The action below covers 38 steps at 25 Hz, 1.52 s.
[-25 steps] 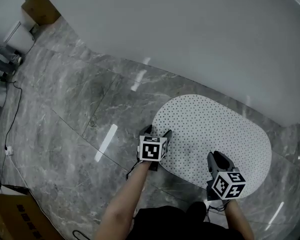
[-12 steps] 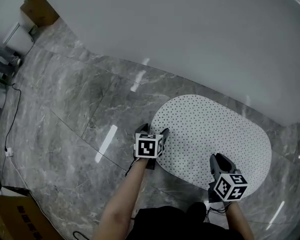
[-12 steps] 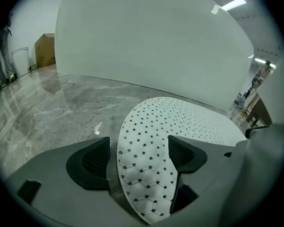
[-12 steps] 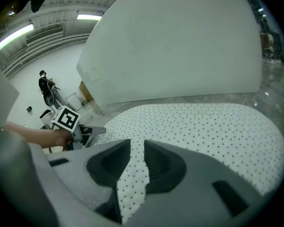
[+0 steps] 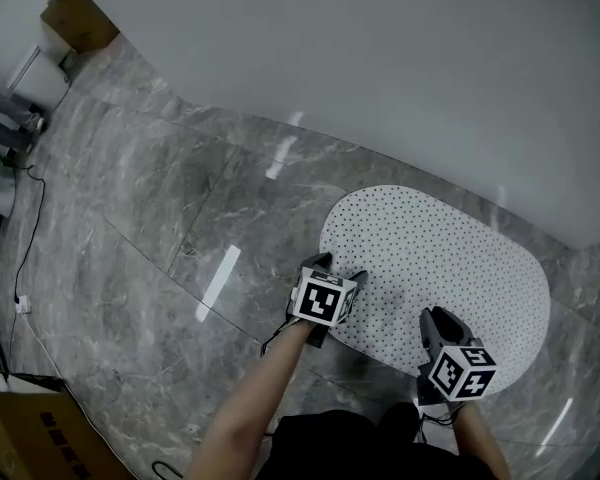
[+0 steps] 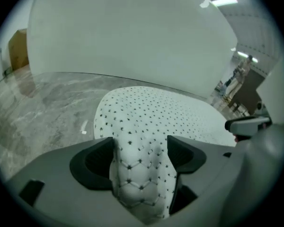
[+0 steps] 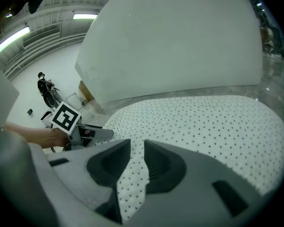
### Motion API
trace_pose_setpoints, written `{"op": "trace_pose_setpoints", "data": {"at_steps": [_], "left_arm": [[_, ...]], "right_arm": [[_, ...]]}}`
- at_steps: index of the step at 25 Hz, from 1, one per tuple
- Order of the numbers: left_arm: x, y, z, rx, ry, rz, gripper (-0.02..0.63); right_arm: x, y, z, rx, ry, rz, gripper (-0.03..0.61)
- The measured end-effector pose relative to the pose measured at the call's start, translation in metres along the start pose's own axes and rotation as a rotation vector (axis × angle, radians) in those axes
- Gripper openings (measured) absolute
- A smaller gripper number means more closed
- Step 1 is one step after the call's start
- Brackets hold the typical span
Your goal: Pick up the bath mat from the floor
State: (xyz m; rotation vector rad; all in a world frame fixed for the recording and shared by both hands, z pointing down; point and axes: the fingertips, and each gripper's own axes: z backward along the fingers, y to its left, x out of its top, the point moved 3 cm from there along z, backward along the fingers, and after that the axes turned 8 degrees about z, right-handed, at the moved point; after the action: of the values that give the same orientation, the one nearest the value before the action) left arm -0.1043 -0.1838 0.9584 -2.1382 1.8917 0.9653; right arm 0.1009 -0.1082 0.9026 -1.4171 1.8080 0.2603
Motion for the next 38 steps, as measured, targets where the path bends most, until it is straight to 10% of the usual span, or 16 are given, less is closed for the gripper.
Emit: {"op": "trace_pose_setpoints", "data": {"at_steps": [4,13,29,38], "left_arm": [[-0.002,-0.007,-0.003,-0.007,0.01,-0.017,0.335],[0.006,-0.048,0.005,-0.142,0.089,-0.048,0.061],[0.029,-0.2,-0.009,-0.437,0.154,-0.058,0.038],[0.004,-0.283,-0.026,-0.524,0.253,-0.171,0.038]], "right_arm": [[0.0,-0.003,0.003,-0.012,-0.002,-0.004,0.091],[-0.028,-0.036,0.043,-0.142,0.005,-0.102,0.091],[-0.1,-0.168,0.178,-0.62,-0.06,-0.377,0.071],[-0.126,-0.226,0.206,-0.623,-0.004,-0.426,0.115]]}}
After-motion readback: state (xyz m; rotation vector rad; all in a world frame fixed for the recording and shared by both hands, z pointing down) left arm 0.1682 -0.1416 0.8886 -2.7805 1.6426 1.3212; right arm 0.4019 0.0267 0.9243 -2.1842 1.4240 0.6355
